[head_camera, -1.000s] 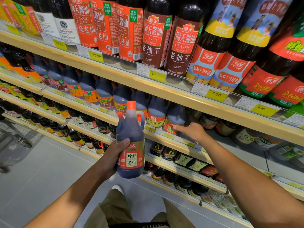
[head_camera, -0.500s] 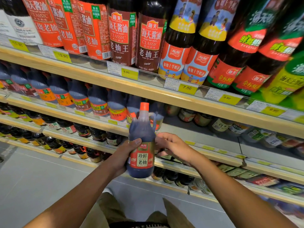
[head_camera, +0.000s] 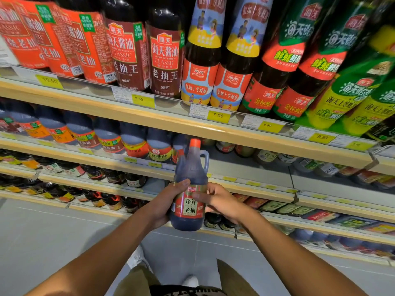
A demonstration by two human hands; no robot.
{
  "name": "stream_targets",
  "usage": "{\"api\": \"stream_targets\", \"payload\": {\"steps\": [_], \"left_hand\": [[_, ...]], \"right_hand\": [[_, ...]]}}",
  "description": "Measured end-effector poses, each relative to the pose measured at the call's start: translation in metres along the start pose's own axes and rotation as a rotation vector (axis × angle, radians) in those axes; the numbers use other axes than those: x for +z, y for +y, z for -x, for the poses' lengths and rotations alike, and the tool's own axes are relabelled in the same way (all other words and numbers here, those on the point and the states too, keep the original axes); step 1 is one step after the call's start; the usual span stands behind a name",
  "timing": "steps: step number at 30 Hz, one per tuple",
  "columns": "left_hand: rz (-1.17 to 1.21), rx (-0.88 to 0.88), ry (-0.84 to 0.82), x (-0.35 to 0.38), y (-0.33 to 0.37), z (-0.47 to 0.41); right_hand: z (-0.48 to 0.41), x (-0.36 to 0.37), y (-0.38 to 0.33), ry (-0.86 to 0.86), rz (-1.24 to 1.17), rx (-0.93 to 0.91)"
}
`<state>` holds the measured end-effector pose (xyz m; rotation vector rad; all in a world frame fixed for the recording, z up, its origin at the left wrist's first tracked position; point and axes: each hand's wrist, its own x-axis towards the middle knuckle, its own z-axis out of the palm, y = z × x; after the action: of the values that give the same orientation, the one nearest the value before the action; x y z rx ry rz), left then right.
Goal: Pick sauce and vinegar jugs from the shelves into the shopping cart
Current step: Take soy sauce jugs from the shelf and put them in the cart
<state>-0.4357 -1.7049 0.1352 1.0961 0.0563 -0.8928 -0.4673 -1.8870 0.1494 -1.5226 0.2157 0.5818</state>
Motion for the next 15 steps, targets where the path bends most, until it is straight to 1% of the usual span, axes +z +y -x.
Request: {"api": "stream_targets", "payload": {"steps": [4, 7, 9, 13, 15], "left_hand": [[-0.077, -0.030, -0.024, -0.001, 0.005, -0.009], [-0.169, -0.066, 0.004, -0.001, 0.011, -0.018], [-0.189, -0.068, 0.010, -0.003, 0.013, -0.024], [-0.186, -0.032, 0.049, -0.019, 0.015, -0.028], [-0.217, -0.030, 0.109, -0.028, 0.019, -0.027]], "right_hand": [[0.000, -0.006, -0.001, 0.057, -0.024, 0.018], [-0.003, -0.017, 0.000, 0.043, -0.049, -0.008], [-0.009, -0.024, 0.003, 0.050, -0.030, -0.016], [-0.024, -0.045, 0.011, 0.179, 0.040, -0.005], [-0.031, -0.058, 0.009, 0.250, 0.065, -0.012]]}}
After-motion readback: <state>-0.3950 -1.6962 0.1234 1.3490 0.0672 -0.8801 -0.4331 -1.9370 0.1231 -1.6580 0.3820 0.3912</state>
